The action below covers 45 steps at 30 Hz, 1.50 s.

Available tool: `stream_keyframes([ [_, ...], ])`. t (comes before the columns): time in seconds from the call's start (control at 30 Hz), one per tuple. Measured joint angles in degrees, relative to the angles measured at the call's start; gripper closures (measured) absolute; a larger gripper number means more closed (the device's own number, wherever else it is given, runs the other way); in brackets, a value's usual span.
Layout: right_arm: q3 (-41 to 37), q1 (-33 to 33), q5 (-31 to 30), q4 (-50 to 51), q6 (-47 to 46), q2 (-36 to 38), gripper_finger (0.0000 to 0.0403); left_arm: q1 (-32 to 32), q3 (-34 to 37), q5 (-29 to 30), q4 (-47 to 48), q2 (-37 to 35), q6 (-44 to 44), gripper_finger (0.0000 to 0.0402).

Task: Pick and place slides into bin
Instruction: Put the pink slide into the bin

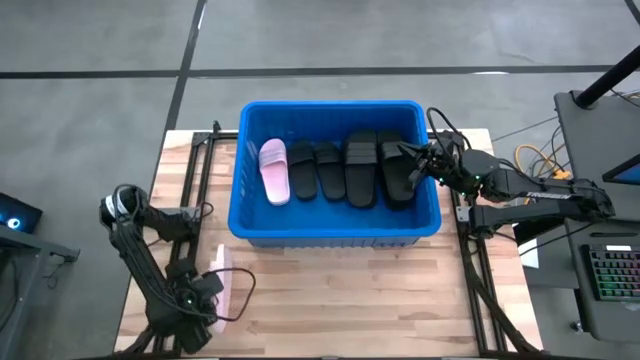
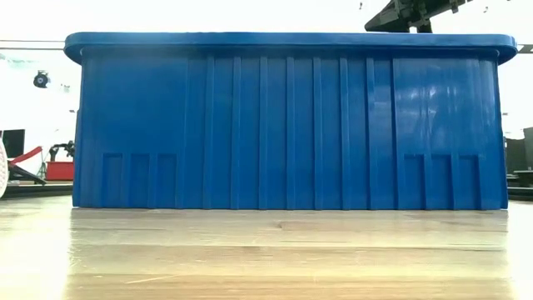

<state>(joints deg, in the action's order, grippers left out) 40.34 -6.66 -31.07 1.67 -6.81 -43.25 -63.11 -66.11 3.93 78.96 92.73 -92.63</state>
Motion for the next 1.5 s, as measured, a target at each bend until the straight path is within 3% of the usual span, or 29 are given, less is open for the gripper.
stream_keyframes([
  [0.33,0.0,0.0,0.0,0.0,0.0,0.0,0.0390,0.0,0.0,-0.6,0.4,5.5,-1.6,0.0085],
  [0.63,0.0,0.0,0.0,0.0,0.0,0.0,0.0390,0.0,0.0,3.2,6.0,4.3,-1.6,0.0085],
  [0.77,0.0,0.0,0.0,0.0,0.0,0.0,0.0390,0.0,0.7,6.2,5.4,3.8,-1.6,0.0085],
  [1.1,0.0,0.0,0.0,0.0,0.0,0.0,0.0390,0.1,5.8,6.7,3.2,3.4,-4.8,0.0090],
  [1.27,0.0,0.0,0.0,0.0,0.0,0.0,0.0390,0.6,7.0,7.0,2.6,1.6,-5.1,0.0149],
  [1.5,0.0,0.0,0.0,0.0,0.0,0.0,0.0390,1.0,7.4,6.9,0.9,-2.6,-7.6,0.0300],
])
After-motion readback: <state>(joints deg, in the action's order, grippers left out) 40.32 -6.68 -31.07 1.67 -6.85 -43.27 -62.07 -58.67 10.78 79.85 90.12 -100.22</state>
